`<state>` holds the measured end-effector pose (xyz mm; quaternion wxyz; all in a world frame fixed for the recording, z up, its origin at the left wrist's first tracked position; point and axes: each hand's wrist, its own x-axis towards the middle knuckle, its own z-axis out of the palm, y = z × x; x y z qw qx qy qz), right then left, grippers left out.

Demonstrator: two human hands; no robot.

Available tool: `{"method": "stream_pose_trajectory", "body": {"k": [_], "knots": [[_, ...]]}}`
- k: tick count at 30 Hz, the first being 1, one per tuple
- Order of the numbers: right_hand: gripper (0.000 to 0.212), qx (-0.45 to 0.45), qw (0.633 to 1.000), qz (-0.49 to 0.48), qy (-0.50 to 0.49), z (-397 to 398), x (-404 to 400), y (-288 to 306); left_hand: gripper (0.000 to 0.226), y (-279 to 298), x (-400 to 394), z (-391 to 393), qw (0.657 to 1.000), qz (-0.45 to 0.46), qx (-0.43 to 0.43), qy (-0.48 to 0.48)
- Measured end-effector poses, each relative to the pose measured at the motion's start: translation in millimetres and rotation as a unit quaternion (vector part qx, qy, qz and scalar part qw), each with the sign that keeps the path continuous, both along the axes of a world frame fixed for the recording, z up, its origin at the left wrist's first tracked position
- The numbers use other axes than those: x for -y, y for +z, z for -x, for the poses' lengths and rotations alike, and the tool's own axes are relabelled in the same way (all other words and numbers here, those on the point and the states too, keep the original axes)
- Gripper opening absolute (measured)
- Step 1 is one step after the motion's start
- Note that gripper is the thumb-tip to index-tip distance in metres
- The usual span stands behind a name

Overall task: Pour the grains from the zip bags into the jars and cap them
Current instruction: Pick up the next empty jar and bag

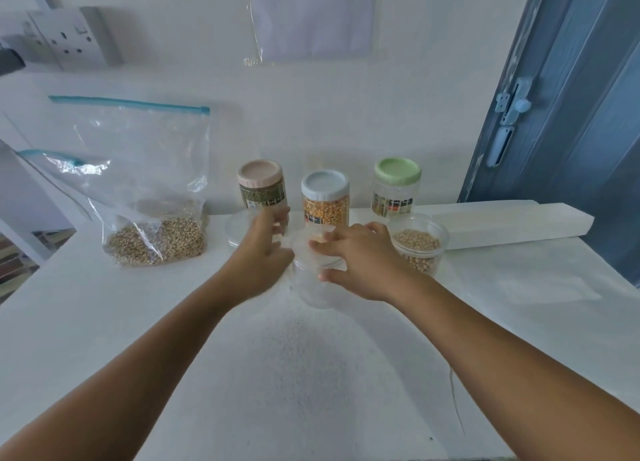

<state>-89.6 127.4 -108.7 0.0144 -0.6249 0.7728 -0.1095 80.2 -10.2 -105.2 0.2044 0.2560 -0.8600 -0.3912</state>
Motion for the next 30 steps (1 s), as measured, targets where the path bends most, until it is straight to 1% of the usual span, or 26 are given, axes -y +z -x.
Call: {"method": "stream_pose_trajectory", "body": {"k": [2,3,5,6,8,10,11,12,13,15,17,18,19,21,26,30], "knots": [[0.058,0.011,1.000,0.002,0.010,-4,3,0,0.080,-19,-7,-21,0.999,-0.010,0.030,-0.027],[0.059,0.023,1.000,0.004,0.018,-7,3,-1,0.094,-28,-10,-29,0.999,-0.011,0.037,-0.026],[0.058,0.060,0.998,0.008,0.035,-13,4,-2,0.118,-43,-11,-40,0.999,-0.017,0.033,-0.013],[0.056,0.085,0.995,0.008,0.044,-15,5,-2,0.124,-49,-11,-44,0.999,-0.021,0.028,-0.010],[0.047,0.160,0.985,0.013,0.064,-20,5,-2,0.129,-56,-11,-48,0.999,-0.027,0.022,-0.010],[0.033,0.255,0.963,0.019,0.087,-25,6,-1,0.129,-60,-11,-49,0.999,-0.036,0.013,-0.013],[0.029,0.288,0.953,0.024,0.095,-28,7,1,0.128,-59,-11,-49,0.999,-0.044,0.005,-0.012],[0.029,0.300,0.948,0.036,0.095,-31,8,3,0.128,-59,-9,-48,0.999,-0.053,-0.001,-0.010],[0.035,0.293,0.951,0.050,0.085,-34,11,4,0.129,-59,-8,-47,0.998,-0.065,-0.007,-0.011],[0.065,0.224,0.973,0.046,0.039,-38,15,9,0.129,-59,-9,-46,0.996,-0.088,-0.019,-0.017],[0.096,0.143,0.990,-0.017,0.001,-46,18,15,0.133,-62,-8,-47,0.996,-0.090,-0.023,-0.013],[0.105,0.115,0.992,-0.043,-0.004,-50,19,17,0.136,-63,-8,-48,0.996,-0.089,-0.021,-0.011],[0.110,0.090,0.995,-0.052,-0.002,-53,21,18,0.139,-62,-8,-48,0.996,-0.090,-0.019,-0.009],[0.111,0.054,0.997,-0.051,0.002,-55,24,19,0.140,-62,-6,-48,0.996,-0.092,-0.016,-0.005],[0.105,0.024,0.997,-0.075,0.020,-57,32,25,0.118,-67,-5,-48,0.997,-0.073,-0.019,0.008],[0.102,0.013,0.990,-0.118,0.071,-48,37,32,0.116,-66,-3,-48,0.997,-0.071,-0.017,0.007]]}}
